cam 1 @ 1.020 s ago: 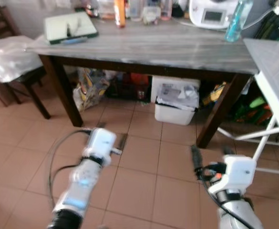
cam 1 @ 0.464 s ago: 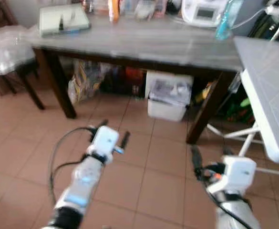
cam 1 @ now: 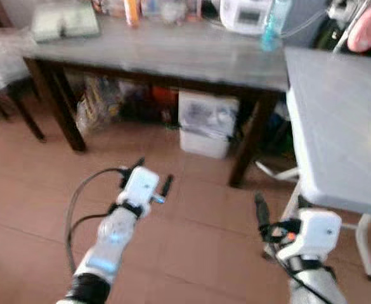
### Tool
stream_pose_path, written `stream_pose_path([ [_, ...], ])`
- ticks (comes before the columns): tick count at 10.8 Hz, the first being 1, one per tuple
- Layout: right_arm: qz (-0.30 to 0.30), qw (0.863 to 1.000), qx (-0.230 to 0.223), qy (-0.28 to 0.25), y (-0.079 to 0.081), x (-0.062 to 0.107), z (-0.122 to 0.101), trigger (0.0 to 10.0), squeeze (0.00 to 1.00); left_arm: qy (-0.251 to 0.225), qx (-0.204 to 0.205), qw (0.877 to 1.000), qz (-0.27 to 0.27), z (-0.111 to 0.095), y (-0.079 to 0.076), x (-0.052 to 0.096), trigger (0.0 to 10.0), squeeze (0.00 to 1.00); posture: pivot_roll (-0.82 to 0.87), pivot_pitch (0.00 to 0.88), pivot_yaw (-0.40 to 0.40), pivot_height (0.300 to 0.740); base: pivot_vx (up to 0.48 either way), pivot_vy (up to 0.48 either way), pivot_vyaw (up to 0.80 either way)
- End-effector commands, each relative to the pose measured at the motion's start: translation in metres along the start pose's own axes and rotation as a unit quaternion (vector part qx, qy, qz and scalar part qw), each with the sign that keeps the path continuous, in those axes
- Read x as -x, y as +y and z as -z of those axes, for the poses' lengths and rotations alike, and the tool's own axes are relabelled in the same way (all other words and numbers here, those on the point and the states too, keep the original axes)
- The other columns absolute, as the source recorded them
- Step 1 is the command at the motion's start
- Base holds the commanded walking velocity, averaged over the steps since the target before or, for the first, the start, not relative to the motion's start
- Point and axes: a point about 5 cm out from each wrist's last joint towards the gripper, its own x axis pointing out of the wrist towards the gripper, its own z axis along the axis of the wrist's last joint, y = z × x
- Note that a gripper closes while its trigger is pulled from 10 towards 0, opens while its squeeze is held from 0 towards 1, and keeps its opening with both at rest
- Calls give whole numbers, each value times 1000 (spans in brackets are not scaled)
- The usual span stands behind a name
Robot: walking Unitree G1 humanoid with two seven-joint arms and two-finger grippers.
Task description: Setting the table
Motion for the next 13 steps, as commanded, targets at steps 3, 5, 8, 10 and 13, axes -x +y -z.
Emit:
stream_pose_path([
  [3, 20, 999, 18, -43, -8, 1, -19, 10000, 0, -47, 1, 999, -16, -28, 13, -6, 10000, 0, 51, 134, -10, 740, 0, -420, 0],
  [5, 20, 999, 19, -44, -7, 5, -21, 10000, 0, -52, -1, 999, -16, -29, 16, -3, 10000, 0, 60, 126, -10, 740, 0, -422, 0],
  [8, 31, 998, 28, -54, -11, 8, -28, 10000, 0, -63, 10, 998, -18, -41, 17, -3, 10000, 0, 57, 126, -2, 740, 0, -420, 0],
  [10, 33, 998, 27, -53, -8, 9, -28, 10000, 0, -65, 10, 998, -6, -43, 14, -3, 10000, 0, 52, 127, 0, 740, 0, -418, 0],
  [13, 38, 997, 27, -56, -11, 5, -30, 10000, 0, -62, 13, 998, 1, -45, 8, -7, 10000, 0, 44, 134, 11, 740, 0, -409, 0],
])
